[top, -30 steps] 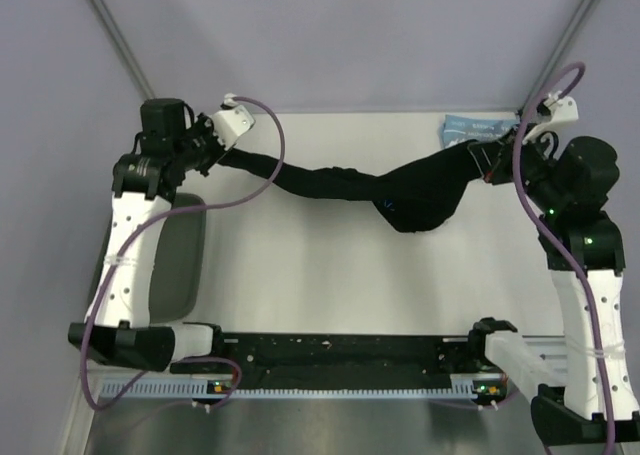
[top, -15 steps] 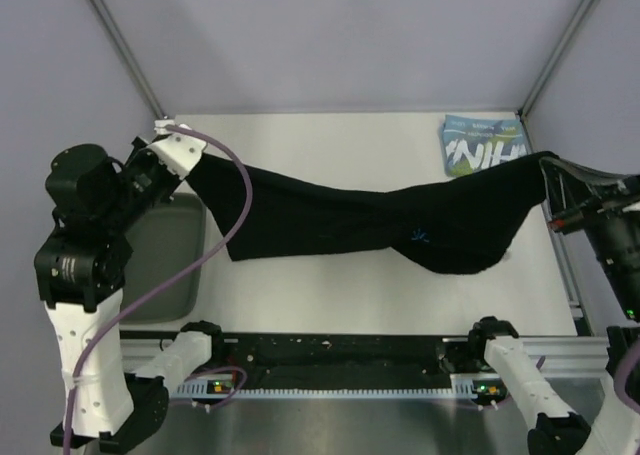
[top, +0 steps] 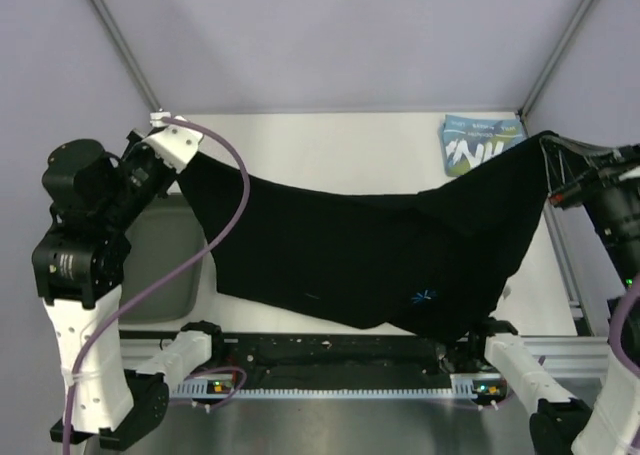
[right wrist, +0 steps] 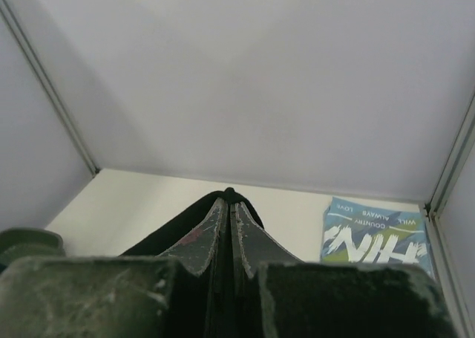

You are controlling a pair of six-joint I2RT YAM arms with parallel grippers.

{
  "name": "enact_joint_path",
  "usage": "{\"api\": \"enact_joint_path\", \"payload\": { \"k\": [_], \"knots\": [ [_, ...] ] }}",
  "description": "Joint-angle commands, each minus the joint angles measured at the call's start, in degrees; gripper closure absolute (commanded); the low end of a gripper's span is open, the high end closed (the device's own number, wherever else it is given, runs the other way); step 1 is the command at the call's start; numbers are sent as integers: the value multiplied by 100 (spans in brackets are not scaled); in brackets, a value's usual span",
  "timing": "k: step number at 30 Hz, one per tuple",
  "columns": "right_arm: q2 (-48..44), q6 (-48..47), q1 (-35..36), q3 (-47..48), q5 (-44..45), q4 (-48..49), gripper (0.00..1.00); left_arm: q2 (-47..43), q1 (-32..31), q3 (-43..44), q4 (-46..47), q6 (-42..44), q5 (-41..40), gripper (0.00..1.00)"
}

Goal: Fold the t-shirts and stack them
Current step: Flatten out the tshirt

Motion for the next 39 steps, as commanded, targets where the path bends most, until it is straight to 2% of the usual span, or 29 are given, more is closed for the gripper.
{"api": "enact_joint_path", "payload": {
  "k": [1, 8, 12, 18, 20, 22, 24, 28, 30, 33, 39],
  "knots": [
    [582, -71, -37, -78, -40, 565, 100, 506, 26, 140, 647, -173, -349, 100],
    [1609, -1, -28, -193, -549, 1557, 100, 1631, 35, 394, 1393, -217, -805, 100],
    [2355, -63, -28, -211, -1402, 2761, 100, 2282, 53, 850, 1886, -173, -1008, 100],
    [3998, -105, -37, 1018, -1621, 3676, 100, 3573, 123, 1728, 2931, -164, -1833, 100],
    [4439, -334, -90, 1126, -1815, 4682, 100, 4065, 184, 2298, 3239, -331, -2088, 100],
    [4965, -143, -221, 1641, -1632, 5030, 100, 4636, 246, 3045, 3415, -480, -2264, 100],
    [5659, 602, -642, 2676, -1701, 5136, 100, 5076, 264, 3678, 3722, -429, -2431, 100],
    [6873, 1870, -1214, 4680, -1649, 5479, 100, 5543, 264, 4331, 4636, -95, -2818, 100],
    [6911, 1986, -1364, 4791, -1448, 5645, 100, 5623, 273, 4393, 5101, 159, -2950, 100],
    [6490, 1794, -1522, 4134, -1411, 5927, 100, 5649, 264, 4367, 5621, 634, -3004, 100],
    [5664, 731, -1531, 2904, -2201, 5033, 100, 5316, 264, 3701, 5140, 767, -2609, 100]
  ]
}}
